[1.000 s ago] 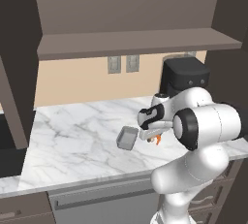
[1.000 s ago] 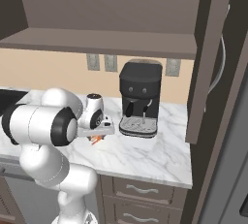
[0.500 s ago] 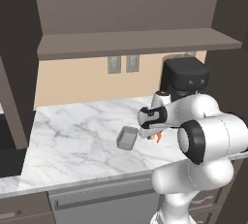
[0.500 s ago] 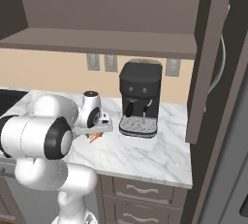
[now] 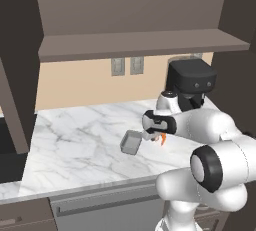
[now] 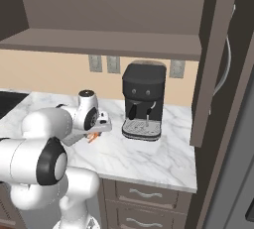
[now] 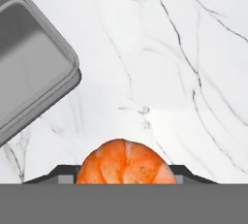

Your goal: Retrieve the tupperware from the cabinet, then place the raw meat into the tupperware to avoid contamination.

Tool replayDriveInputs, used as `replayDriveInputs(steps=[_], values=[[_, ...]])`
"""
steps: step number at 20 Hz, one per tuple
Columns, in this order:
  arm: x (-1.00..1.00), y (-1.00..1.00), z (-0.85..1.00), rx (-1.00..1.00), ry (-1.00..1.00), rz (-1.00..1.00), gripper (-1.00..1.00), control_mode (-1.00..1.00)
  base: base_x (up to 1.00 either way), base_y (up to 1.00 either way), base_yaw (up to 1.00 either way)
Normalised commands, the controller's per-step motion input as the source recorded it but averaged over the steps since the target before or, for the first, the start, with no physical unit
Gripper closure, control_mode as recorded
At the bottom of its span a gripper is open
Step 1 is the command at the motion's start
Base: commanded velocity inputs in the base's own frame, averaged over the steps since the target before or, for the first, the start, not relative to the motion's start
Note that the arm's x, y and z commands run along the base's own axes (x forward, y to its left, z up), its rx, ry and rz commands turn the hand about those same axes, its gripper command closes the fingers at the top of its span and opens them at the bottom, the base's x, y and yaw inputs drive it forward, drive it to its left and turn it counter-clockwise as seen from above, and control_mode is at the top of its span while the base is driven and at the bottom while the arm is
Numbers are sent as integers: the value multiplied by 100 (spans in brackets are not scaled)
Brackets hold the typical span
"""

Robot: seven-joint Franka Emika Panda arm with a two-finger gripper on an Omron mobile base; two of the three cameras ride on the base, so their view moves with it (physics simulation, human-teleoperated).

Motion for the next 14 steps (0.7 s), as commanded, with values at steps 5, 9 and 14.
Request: replayDriveInputs(steps=[5,9,14], values=[[0,22,31,1,0,0,100,-100,0,0,0],[0,26,28,0,0,0,100,-100,0,0,0],[0,33,24,0,0,0,100,-100,0,0,0]])
